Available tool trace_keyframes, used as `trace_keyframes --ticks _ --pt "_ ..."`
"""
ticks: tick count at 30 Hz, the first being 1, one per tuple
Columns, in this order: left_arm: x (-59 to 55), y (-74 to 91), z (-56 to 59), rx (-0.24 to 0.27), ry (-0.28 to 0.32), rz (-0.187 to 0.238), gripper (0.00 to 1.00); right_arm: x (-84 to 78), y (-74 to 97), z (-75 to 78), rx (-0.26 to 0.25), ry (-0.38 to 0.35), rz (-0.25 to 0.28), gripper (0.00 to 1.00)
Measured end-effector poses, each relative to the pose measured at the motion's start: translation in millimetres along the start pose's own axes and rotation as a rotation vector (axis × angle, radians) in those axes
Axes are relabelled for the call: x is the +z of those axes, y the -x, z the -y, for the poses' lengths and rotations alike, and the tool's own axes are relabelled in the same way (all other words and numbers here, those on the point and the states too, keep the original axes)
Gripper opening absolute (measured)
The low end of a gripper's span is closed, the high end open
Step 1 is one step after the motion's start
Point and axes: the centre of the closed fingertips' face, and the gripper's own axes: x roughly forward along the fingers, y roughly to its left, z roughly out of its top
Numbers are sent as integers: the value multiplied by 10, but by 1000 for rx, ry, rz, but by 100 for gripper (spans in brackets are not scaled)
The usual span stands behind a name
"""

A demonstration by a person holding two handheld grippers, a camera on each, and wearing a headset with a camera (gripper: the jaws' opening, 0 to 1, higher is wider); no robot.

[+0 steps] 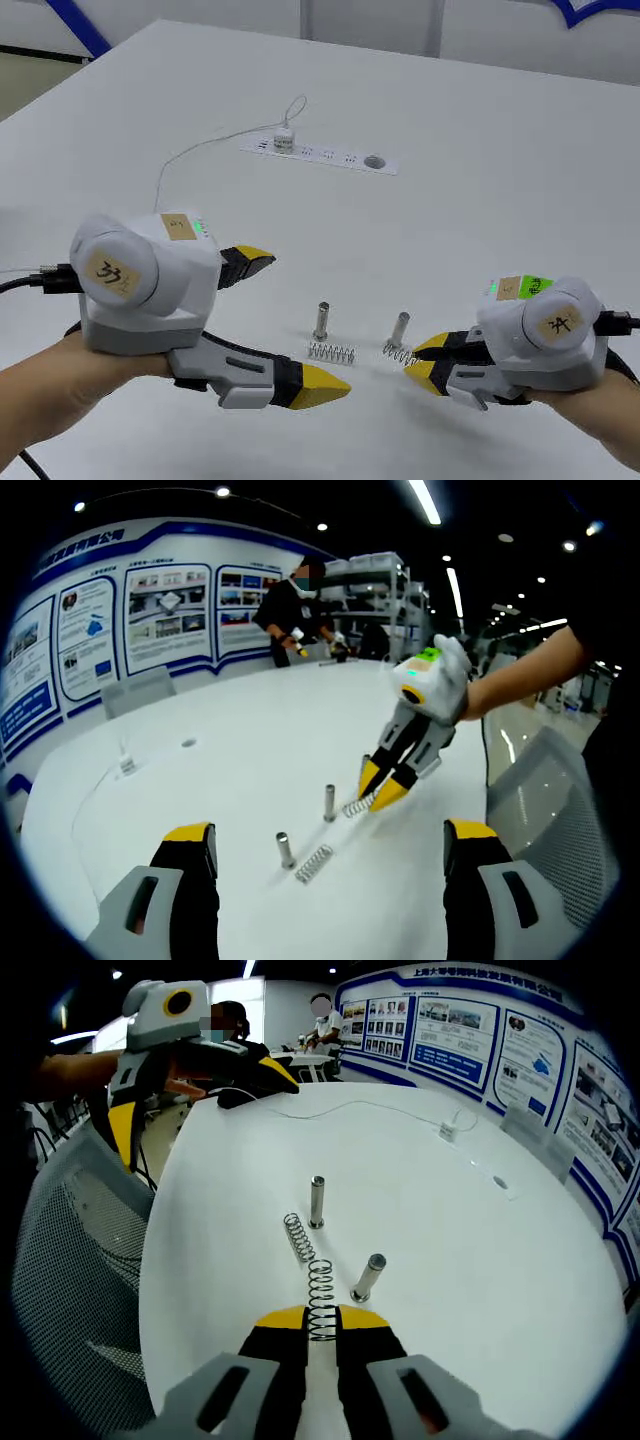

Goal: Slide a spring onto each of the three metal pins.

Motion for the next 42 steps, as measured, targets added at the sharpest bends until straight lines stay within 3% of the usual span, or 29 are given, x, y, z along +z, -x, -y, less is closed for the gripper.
trace_keyframes --ticks 9,13,25,28,34,42 --pt "72 -74 154 -40 -21 16 90 164 178 -101 20 42 19 11" --pt "125 -82 258 -86 -30 36 81 258 244 -219 45 85 28 11" --pt "89 -113 415 -130 -54 17 76 421 369 -452 100 144 41 11" --pt "117 -114 468 -153 -57 34 75 446 393 -510 113 165 44 11" --pt "114 -116 507 -163 -90 26 67 482 440 -570 127 193 55 11" --pt "138 -133 667 -222 -105 40 53 526 478 -680 152 236 63 11"
